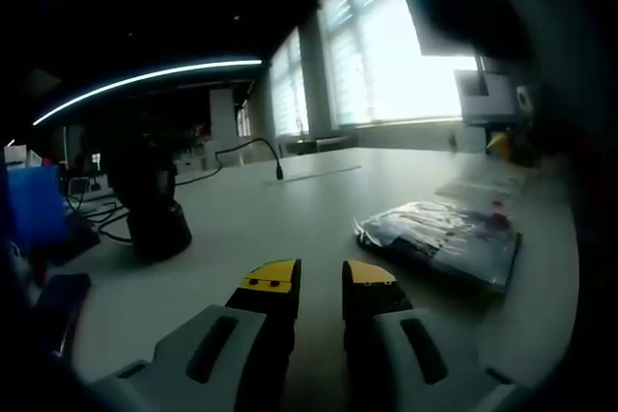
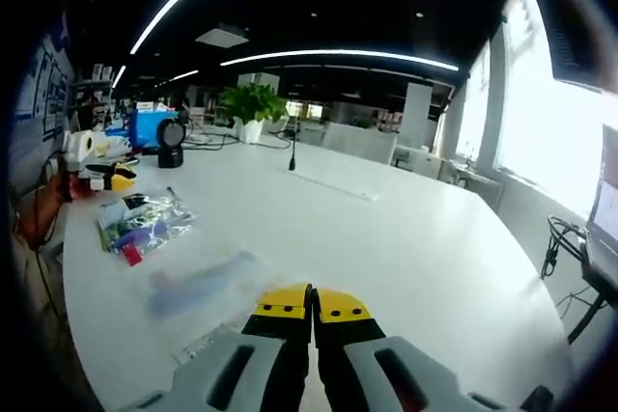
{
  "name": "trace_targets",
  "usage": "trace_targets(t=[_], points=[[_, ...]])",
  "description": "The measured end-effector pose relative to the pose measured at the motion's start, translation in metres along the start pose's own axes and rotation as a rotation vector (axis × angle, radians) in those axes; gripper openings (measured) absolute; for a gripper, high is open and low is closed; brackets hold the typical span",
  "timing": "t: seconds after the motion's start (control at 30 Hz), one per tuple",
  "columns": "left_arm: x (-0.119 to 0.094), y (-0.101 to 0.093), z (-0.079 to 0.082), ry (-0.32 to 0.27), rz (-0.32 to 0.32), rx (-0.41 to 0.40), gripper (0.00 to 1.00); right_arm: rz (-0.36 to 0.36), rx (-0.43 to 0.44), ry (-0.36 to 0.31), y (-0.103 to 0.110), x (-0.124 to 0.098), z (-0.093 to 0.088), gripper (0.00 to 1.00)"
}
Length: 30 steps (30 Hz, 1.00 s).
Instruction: Clip sheet goods on table flip sheet goods clip sheet goods scan sheet goods put sheet goods back to table
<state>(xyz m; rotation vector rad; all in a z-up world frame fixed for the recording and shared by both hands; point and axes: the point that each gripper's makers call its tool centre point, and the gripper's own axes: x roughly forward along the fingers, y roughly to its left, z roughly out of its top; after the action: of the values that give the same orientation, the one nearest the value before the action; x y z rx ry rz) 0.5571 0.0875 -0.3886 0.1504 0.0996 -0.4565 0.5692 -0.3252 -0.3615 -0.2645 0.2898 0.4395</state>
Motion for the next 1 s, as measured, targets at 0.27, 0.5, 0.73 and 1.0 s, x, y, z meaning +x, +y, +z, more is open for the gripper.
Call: trace_targets(t=[0.27, 0.5, 0.73, 1.0], points=[[-0.002, -0.001, 0.001, -0.003, 0.003, -0.001, 0.10, 0.014, -0.028, 0.032, 0.001, 0.004, 0.002, 0.00], [-0.003, -0.003, 0.001, -0.004, 0.004, -0.003, 0.10, 0.016, -0.037, 0.064, -0.003, 0.008, 0.002, 0.00], [-0.004, -0.005, 0.002, -0.007, 0.001, -0.005, 0.10, 0.022, -0.072, 0.106, -0.002, 0.011, 0.007, 0.00], [-0.006, -0.008, 0.003, -0.010, 0.000, -0.007, 0.10, 0.035, -0.135, 0.191, -0.002, 0.020, 0.005, 0.00]])
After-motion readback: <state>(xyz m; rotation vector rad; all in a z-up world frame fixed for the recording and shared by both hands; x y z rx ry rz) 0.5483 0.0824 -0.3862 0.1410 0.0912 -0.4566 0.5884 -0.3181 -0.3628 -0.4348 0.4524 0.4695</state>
